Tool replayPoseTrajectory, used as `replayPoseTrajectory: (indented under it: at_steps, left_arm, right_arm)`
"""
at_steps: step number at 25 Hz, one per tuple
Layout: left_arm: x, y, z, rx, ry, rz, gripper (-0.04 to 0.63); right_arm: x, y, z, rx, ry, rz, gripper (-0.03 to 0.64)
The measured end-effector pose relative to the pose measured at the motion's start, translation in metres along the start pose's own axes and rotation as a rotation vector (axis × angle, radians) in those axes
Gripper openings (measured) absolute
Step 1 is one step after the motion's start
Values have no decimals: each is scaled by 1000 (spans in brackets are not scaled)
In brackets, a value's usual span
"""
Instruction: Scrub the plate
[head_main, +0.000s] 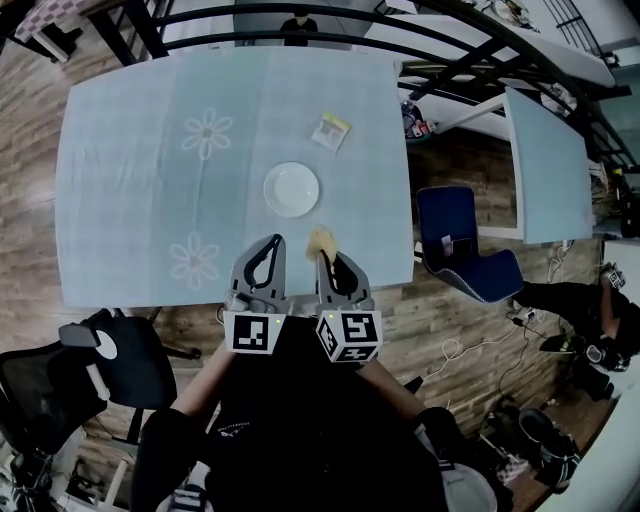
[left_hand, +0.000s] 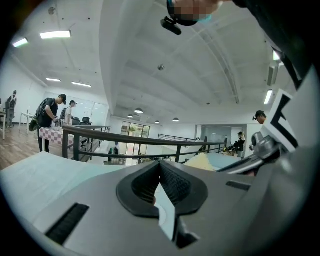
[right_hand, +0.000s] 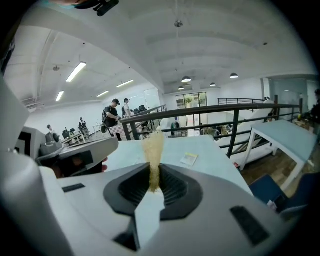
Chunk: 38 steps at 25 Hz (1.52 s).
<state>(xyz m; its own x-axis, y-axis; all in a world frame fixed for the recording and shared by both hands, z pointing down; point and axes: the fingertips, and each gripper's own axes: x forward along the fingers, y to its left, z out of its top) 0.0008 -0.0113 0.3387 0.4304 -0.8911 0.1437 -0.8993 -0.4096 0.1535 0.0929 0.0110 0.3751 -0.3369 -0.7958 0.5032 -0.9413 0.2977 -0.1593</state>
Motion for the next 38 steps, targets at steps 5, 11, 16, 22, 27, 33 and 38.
replayPoseTrajectory:
  at_steps: [5,11,16,22,27,33,38]
  left_arm:
    - [4,19,-8,-10,22,-17,12]
    - [28,56,-18,-14,51,-46,12]
    - [42,64,-35,-17,72,-29,12]
    - [64,74,-52,-22,66,-15,12]
    - [87,83,-79,-36,145,-24,12]
    - [104,81,-90,1,140,-37,12]
    - [112,78,-92,11,121,-43,12]
  right_arm:
    - [18,3,11,-9,-1,-17,52]
    - [66,2,22,42,42,-47,52]
    - [88,-4,20,61,54,-32,52]
    - [133,-19,-3,102,95,-38,52]
    - [178,-33,-20,137,133,-52,52]
    - [212,-39,-32,144,152,-41,52]
    - [236,-36,-44,182,211,-7,52]
